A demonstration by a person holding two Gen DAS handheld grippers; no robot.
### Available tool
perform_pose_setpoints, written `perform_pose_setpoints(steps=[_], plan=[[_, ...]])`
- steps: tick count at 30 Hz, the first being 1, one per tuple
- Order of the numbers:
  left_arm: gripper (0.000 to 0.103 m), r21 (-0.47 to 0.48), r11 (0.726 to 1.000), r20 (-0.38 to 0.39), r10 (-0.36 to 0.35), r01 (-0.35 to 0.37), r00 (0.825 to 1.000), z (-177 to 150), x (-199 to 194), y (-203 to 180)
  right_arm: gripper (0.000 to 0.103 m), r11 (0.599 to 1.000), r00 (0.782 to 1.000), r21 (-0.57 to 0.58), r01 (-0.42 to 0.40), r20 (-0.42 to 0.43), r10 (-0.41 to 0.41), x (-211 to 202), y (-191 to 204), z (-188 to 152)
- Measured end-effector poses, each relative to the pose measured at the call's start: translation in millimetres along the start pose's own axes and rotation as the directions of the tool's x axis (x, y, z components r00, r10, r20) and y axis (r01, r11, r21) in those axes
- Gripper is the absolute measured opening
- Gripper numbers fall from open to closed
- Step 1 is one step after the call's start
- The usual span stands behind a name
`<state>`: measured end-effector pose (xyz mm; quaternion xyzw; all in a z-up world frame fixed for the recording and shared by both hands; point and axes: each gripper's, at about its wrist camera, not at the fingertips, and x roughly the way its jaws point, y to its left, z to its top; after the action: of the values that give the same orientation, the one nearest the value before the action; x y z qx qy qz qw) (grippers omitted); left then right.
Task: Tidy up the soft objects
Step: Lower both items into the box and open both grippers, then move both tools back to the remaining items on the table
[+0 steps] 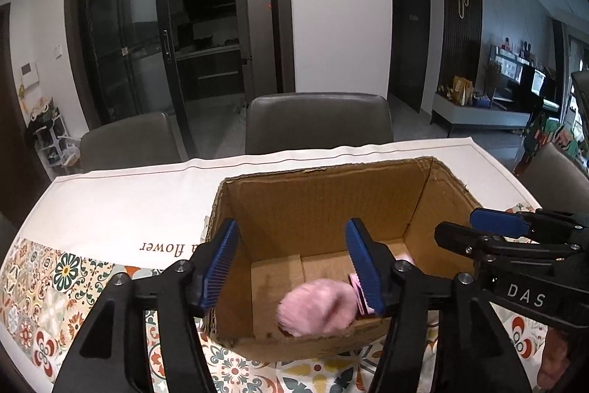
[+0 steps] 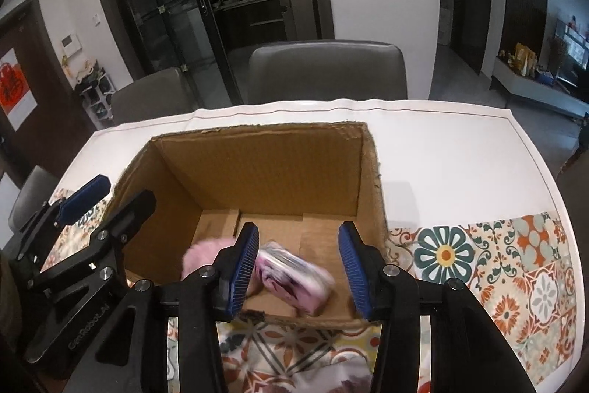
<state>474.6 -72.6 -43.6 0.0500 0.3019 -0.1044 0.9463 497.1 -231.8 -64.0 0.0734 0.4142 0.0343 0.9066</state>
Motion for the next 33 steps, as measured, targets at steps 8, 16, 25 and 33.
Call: perform_pose_setpoints(steps=[8,16,25,33], plan=[[0.069,-0.024,1.000,0.044,-0.014,0.015,0.999,0.1,-29.7,1.9,0.047,1.000,0.999,0.004,-0.002,0.032,0.002,-26.5,3.9,-3.4],[0.078,-0.032,0.999,0.121,0.033,-0.030,0.992,-2.9,-74.5,1.7,0.051,1.000,0.998,-0.001,-0.024,0.063,0.024,-58.9,10.1,-9.4],[0.078,-0.049,0.997,0.158,0.062,-0.055,0.986,-7.8,-114.8,3.6,0.052,1.000,0.994,0.012,-0.010,0.111,0.009,-93.7,12.5,-22.6],[0.078,-0.058,0.997,0.146,0.053,-0.044,0.988,-18.1,-137.6,3.2,0.052,1.000,0.992,0.004,-0.029,0.120,0.029,-116.4,19.2,-35.7]])
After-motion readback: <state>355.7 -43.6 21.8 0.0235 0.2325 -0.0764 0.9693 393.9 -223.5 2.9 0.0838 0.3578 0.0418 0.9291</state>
